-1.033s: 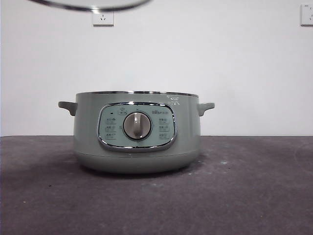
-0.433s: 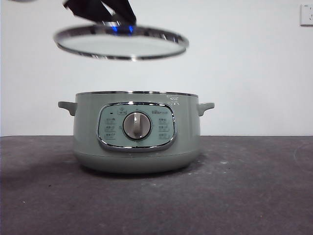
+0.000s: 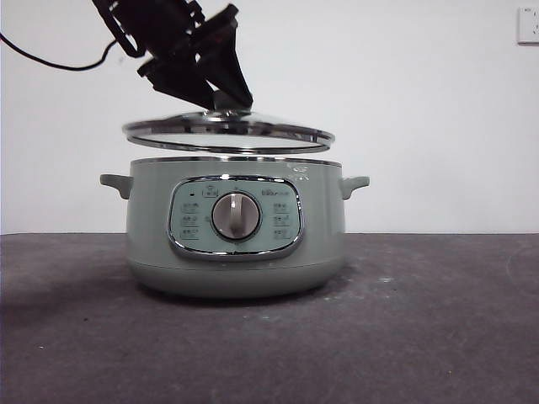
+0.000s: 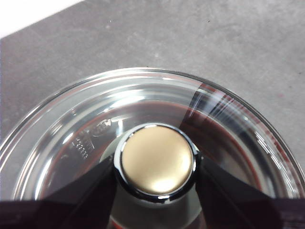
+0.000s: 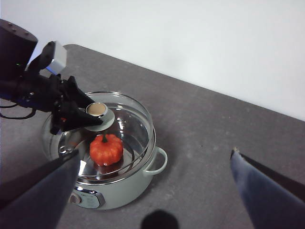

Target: Pick up the pumpkin,open the lid,put the pumpkin in the pot,close the lid

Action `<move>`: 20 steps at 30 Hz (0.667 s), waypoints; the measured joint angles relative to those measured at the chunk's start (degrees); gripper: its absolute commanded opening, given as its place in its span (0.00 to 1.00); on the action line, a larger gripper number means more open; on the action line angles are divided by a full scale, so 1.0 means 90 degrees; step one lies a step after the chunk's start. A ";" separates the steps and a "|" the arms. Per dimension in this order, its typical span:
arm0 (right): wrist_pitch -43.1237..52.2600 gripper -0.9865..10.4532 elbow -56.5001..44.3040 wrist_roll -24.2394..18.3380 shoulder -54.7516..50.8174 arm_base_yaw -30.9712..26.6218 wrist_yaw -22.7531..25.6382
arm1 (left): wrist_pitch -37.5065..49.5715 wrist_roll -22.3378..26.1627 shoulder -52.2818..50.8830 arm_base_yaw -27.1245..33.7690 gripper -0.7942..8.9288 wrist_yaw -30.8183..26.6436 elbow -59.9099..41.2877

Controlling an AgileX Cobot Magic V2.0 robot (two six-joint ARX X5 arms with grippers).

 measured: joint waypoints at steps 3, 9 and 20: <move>-0.0017 0.58 0.0000 0.0024 -0.0002 0.0000 0.0000 | 0.0129 0.0000 0.0078 0.0000 0.07 0.0002 0.0000; -0.0041 0.58 0.0000 0.0024 -0.0002 0.0000 0.0000 | 0.0260 0.0000 0.0248 0.0000 0.07 0.0007 0.0000; -0.0039 0.58 0.0000 0.0024 -0.0002 0.0000 0.0002 | 0.0165 0.0041 0.0386 -0.0041 0.07 0.0005 0.0000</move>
